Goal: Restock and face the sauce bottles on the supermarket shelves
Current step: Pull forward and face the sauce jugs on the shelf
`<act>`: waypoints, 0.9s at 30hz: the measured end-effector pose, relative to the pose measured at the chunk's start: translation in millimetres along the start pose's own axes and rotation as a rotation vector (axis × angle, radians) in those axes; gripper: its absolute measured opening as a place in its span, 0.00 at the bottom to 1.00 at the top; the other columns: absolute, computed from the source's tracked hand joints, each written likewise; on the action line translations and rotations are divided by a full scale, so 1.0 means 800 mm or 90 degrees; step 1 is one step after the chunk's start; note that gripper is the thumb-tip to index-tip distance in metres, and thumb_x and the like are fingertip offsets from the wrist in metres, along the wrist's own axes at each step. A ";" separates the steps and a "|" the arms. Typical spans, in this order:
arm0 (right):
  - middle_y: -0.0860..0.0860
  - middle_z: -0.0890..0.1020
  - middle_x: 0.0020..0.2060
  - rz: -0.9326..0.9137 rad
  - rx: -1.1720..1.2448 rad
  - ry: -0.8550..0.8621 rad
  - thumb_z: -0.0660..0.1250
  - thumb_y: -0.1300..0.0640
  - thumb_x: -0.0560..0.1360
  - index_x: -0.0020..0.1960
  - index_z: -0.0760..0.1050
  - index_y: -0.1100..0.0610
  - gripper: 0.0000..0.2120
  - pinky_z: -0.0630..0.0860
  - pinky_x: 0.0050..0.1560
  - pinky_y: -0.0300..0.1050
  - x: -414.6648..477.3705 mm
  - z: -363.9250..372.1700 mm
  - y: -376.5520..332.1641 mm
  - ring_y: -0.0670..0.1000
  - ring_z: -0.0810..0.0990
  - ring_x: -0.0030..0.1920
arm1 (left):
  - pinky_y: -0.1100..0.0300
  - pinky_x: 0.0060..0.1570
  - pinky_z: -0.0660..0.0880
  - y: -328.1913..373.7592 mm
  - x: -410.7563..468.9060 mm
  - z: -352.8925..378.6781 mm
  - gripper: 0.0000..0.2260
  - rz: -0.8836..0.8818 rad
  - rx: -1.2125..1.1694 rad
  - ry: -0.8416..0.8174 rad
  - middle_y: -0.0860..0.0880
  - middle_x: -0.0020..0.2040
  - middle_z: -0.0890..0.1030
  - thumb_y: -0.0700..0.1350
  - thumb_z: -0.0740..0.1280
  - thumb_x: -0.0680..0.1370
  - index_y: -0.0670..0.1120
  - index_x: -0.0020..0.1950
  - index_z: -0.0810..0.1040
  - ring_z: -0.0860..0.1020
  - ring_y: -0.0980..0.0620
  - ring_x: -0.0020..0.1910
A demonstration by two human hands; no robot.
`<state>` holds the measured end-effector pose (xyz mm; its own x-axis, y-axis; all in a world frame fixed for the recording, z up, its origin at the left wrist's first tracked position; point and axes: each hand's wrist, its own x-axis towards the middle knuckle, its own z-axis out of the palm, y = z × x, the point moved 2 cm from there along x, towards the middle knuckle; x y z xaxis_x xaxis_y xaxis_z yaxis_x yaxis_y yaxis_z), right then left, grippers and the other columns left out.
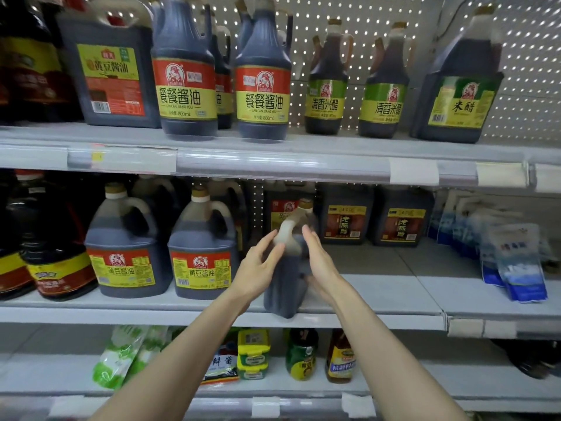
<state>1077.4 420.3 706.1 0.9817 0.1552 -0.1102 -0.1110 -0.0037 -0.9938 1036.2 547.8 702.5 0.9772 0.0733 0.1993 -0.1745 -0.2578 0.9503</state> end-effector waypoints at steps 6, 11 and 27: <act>0.49 0.49 0.77 -0.046 -0.109 0.061 0.61 0.37 0.76 0.79 0.48 0.52 0.40 0.61 0.70 0.55 -0.005 0.021 -0.005 0.56 0.58 0.75 | 0.60 0.59 0.73 -0.015 -0.012 -0.004 0.16 -0.065 -0.144 0.028 0.53 0.65 0.75 0.53 0.57 0.82 0.54 0.69 0.70 0.73 0.59 0.62; 0.49 0.56 0.74 -0.122 -0.137 0.139 0.68 0.39 0.73 0.78 0.51 0.55 0.43 0.66 0.64 0.46 -0.012 0.032 0.002 0.54 0.63 0.72 | 0.71 0.46 0.71 -0.009 -0.019 0.000 0.11 -0.079 -0.178 0.024 0.65 0.50 0.78 0.51 0.53 0.83 0.62 0.52 0.74 0.75 0.70 0.50; 0.48 0.76 0.59 -0.113 -0.086 0.063 0.68 0.48 0.75 0.69 0.70 0.54 0.24 0.71 0.53 0.38 0.019 -0.034 -0.004 0.49 0.73 0.61 | 0.62 0.62 0.70 -0.007 -0.018 0.029 0.12 -0.028 -0.057 0.011 0.56 0.56 0.81 0.52 0.58 0.82 0.52 0.59 0.77 0.76 0.58 0.59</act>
<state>1096.7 396.0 707.1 0.9951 0.0681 0.0717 0.0794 -0.1189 -0.9897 1025.9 526.1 688.4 0.9819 0.0999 0.1611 -0.1430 -0.1668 0.9756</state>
